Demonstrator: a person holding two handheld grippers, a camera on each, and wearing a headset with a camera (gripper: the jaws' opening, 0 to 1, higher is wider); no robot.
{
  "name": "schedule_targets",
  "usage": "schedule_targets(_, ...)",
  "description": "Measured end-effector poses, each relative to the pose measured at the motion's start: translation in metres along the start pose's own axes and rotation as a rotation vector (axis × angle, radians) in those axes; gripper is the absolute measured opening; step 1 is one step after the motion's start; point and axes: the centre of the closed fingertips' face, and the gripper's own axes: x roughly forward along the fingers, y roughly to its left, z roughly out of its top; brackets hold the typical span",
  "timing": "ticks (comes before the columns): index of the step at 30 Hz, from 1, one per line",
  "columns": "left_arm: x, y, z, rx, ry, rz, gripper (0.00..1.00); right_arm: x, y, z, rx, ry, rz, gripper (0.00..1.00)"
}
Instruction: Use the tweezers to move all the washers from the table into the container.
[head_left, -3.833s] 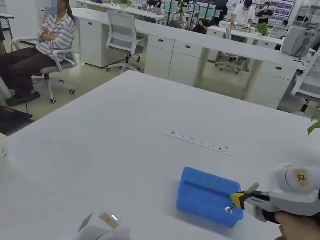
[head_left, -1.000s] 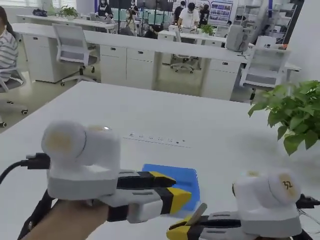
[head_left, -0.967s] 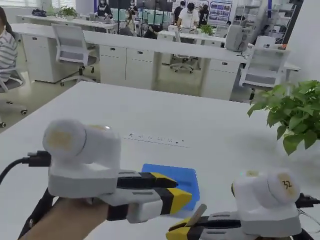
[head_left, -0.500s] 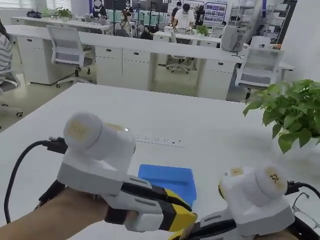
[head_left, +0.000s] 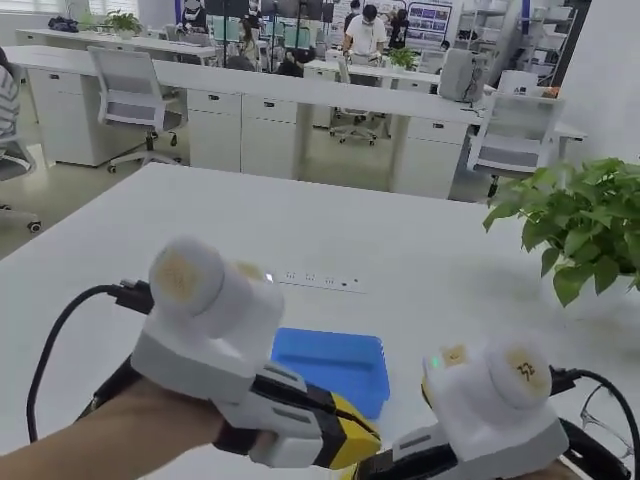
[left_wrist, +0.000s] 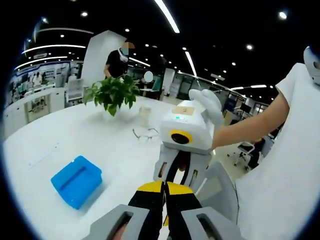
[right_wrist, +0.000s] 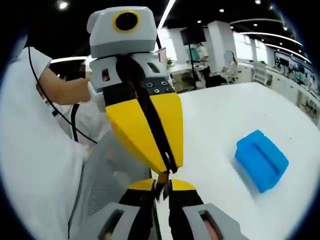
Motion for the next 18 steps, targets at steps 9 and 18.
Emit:
schedule_targets(9,-0.006,0.002,0.012,0.001,-0.035,-0.033,0.00,-0.001,-0.012,-0.012,0.076,-0.061,-0.043,0.12)
schedule_targets(18,-0.012,0.002,0.014,0.036,-0.021,-0.051,0.00,-0.002,-0.012,-0.024,0.084,-0.032,-0.027,0.10)
